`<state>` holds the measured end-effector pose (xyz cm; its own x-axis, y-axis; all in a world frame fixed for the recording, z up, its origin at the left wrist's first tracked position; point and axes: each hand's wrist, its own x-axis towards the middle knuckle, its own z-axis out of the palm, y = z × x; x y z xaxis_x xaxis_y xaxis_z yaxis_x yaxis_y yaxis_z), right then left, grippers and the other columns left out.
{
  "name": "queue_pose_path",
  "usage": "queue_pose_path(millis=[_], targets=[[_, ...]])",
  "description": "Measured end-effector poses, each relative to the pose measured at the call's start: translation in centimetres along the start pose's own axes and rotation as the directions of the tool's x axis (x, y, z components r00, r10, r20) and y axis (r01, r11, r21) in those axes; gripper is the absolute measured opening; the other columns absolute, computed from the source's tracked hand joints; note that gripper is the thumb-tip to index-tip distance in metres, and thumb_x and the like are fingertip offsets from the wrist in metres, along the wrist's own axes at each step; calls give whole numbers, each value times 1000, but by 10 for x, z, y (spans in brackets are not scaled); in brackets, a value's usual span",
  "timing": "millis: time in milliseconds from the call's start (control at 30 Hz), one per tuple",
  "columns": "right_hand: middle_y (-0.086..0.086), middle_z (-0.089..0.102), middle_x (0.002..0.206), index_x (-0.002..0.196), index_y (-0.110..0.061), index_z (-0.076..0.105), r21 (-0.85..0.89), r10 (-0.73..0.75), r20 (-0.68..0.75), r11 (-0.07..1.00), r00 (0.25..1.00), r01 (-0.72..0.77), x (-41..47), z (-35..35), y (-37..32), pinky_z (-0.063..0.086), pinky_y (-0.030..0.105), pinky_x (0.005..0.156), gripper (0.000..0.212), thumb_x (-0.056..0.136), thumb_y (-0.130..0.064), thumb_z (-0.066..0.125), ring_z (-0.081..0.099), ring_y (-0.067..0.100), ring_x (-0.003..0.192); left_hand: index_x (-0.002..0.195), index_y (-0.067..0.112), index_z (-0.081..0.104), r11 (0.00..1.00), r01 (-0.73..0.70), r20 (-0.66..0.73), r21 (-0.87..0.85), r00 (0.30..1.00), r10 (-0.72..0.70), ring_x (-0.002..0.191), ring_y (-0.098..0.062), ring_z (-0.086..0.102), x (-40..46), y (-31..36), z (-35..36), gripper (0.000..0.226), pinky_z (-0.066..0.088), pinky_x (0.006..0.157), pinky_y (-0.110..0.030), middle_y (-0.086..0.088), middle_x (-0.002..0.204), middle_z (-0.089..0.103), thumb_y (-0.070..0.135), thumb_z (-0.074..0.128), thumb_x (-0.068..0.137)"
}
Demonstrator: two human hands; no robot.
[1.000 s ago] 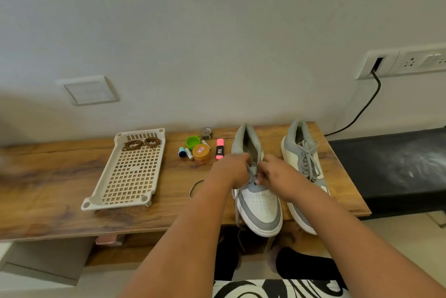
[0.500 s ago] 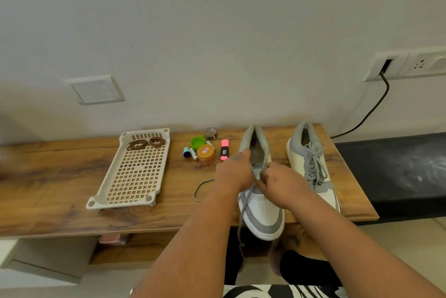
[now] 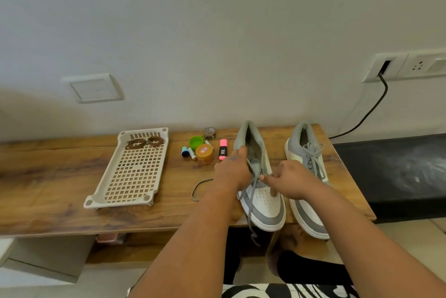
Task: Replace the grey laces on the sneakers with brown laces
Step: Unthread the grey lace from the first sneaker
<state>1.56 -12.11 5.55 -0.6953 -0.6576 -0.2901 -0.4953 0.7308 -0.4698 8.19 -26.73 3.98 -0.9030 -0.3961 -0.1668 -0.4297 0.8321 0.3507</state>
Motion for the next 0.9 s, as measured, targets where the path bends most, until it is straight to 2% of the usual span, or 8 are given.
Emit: queue_pose_path(millis=[167,267,400,467,567,700,800,900], targets=[[2,72,90,84,-19,68,407,146,-162,911,976,-69,9,5,19,57,43,84,29,88,-47,65,71,18,81,137,14,34,999,-30,24,-21,999,30,111,-33,56,2,-2,0,49,51,92,-48,-12,134,48,14,55,93],[-1,69,105,110,-19,62,327,144,-264,944,954,-52,12,16,15,52,32,87,32,89,-42,68,66,18,96,137,13,34,999,-34,33,-9,999,34,114,-34,55,4,-2,-1,49,50,90,-45,-14,134,47,14,55,93],[-7,59,68,73,-19,62,254,99,-255,967,962,-32,14,20,7,35,18,54,22,88,-32,72,56,12,70,141,14,31,999,-30,41,-35,999,31,116,-34,54,5,-3,-1,55,49,91,-45,-14,137,46,17,57,93],[-6,53,64,61,-20,52,222,115,-206,973,972,-68,14,15,8,34,21,54,35,89,-28,71,54,14,67,148,18,28,996,-29,56,-79,998,33,118,-34,53,4,-5,-2,63,49,94,-44,-14,141,43,15,56,92],[4,64,101,85,-15,60,-121,166,31,979,986,-161,2,-10,0,41,24,71,22,99,-30,53,61,23,98,151,21,25,994,-26,66,-110,997,34,118,-33,53,6,-7,-5,67,49,94,-43,-14,143,43,11,53,91],[-4,65,70,78,-14,66,-347,377,327,901,867,-261,-12,-25,1,45,17,54,25,95,-31,61,58,6,56,149,20,29,992,-35,71,-125,997,44,120,-32,52,8,-7,-6,64,47,95,-41,-13,143,43,9,55,92],[-2,59,75,88,-11,66,-262,267,20,932,964,-252,-2,-22,12,45,27,67,31,94,-41,60,57,14,73,148,20,29,993,-34,75,-115,996,43,121,-33,51,9,-8,-6,62,46,95,-42,-13,144,42,7,53,92],[-7,60,83,96,-22,60,134,89,-242,989,966,-58,8,-1,12,41,25,71,14,92,-34,66,56,13,82,148,20,29,993,-33,78,-117,996,42,121,-35,50,9,-9,-6,62,45,95,-43,-14,143,42,6,51,92]])
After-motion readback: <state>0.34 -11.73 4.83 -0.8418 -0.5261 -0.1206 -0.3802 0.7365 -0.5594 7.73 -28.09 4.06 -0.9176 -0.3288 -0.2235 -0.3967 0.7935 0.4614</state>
